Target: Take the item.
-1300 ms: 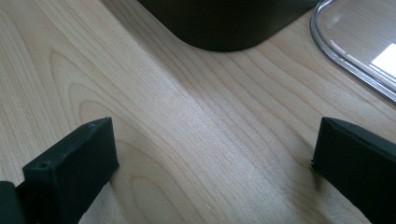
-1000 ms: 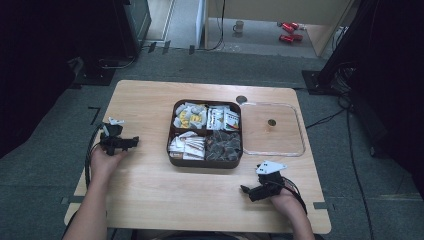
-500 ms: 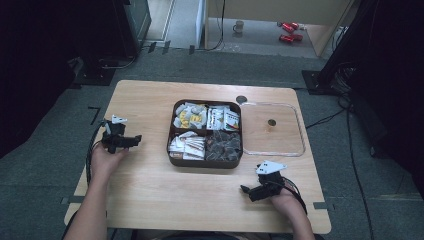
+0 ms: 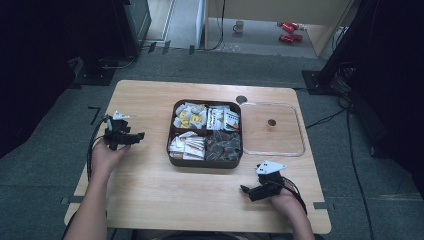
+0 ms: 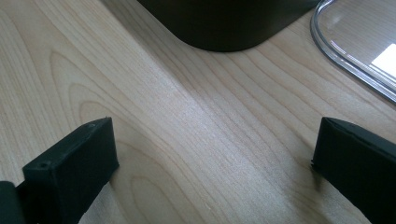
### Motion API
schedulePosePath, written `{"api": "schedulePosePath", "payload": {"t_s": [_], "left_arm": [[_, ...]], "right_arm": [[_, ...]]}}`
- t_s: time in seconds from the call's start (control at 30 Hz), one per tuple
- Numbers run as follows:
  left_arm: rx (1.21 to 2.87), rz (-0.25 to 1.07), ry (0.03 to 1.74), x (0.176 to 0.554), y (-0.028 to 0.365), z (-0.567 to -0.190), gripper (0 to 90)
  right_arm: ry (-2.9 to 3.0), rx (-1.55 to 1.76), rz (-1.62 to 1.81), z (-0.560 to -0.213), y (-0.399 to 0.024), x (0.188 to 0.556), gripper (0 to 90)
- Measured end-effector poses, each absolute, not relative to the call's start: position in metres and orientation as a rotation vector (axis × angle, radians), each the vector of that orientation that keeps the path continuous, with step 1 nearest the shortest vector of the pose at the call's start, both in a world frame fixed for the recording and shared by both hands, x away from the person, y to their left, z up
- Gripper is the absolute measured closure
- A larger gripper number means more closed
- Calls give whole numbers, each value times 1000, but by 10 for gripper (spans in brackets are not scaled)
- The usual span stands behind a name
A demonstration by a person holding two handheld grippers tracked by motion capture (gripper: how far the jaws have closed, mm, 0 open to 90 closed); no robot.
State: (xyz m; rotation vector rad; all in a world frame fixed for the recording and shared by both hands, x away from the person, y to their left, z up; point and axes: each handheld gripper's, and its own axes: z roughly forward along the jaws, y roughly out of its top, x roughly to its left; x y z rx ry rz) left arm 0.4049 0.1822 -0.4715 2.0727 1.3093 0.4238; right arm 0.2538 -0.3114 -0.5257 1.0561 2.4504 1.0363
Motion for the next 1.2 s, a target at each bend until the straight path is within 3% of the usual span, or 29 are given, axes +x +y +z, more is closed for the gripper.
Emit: {"api": "schedulePosePath", "payload": {"t_s": [0.2,1.2], "left_arm": [[2071,388,1289,404,180,-464,408],[2095,322,1078,395,141,-431,478]], "right_arm": [[2452,1052,1035,-526,-312,254,0],[2451,1051,1034,-526,-311,254,0]]}}
